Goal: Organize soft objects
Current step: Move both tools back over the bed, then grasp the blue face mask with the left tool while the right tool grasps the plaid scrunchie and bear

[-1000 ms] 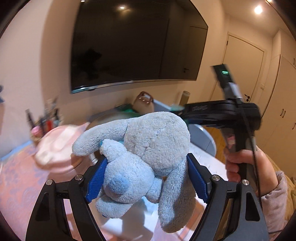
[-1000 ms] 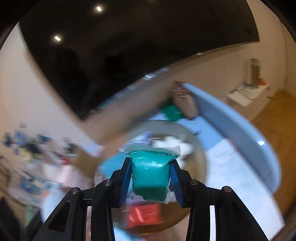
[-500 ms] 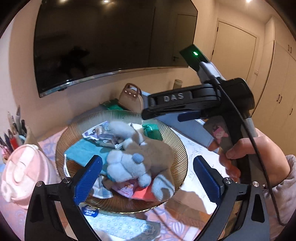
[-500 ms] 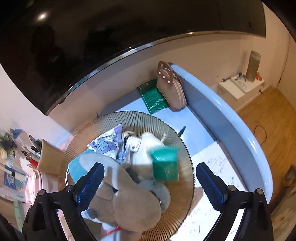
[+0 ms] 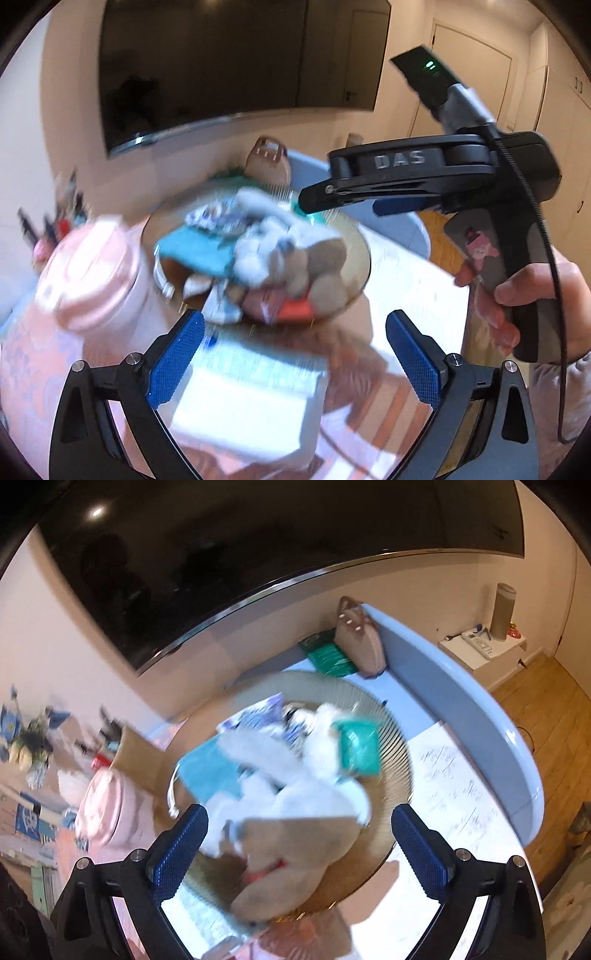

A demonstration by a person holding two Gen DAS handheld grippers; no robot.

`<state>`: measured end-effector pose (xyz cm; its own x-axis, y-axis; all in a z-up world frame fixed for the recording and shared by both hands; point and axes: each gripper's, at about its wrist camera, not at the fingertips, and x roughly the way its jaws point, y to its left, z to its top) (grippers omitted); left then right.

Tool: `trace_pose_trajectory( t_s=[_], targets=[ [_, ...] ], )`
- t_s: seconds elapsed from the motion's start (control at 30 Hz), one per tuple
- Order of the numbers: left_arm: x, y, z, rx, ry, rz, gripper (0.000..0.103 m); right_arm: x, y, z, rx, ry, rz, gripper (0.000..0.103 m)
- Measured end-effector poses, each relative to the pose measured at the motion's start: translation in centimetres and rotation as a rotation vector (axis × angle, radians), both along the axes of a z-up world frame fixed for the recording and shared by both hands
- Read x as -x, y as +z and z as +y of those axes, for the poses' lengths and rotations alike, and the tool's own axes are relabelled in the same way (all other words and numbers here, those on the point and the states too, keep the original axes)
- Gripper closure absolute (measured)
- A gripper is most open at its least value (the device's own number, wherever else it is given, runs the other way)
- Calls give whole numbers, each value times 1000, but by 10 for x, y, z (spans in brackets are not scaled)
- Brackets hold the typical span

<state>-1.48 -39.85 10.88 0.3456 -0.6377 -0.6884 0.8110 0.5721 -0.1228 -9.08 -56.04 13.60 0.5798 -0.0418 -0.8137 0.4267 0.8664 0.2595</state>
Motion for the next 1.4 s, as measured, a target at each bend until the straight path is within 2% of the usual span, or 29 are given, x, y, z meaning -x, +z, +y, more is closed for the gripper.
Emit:
trace_pose_trajectory(
  t_s=[0.17, 0.33, 0.6, 0.67, 0.8, 0.9, 1.0, 1.13, 1.27, 1.4],
  targets=[
    [-8, -9, 55, -37, 91, -17, 4, 7, -7, 57, 14, 108, 14, 3],
    [-38, -21, 135, -40, 268, 22, 4, -6, 5, 125, -18, 238, -47, 3],
    [-85, -38, 292, -36, 588, 70, 4, -60, 24, 249, -103, 486, -200, 2],
    [-96, -42, 339, -15, 668, 80, 4, -74, 22, 279, -119, 533, -224, 2],
    [-121, -49, 406, -10, 783, 103, 5, -103, 3, 341, -178, 616, -262, 0],
    [-144, -54, 443, 10, 828, 134, 5, -128, -28, 381, -198, 652, -245, 0],
    [-166, -55, 466, 87, 846, 164, 5, -153, -62, 414, -209, 668, -213, 0],
    [-193, -58, 464, 157, 815, 179, 5, -184, -98, 441, -217, 654, -164, 0],
    [-222, -67, 461, 183, 801, 203, 5, -210, -115, 457, -178, 634, -162, 0],
    [-247, -88, 466, 248, 781, 296, 5, -239, -126, 470, -132, 630, -137, 0]
  ],
)
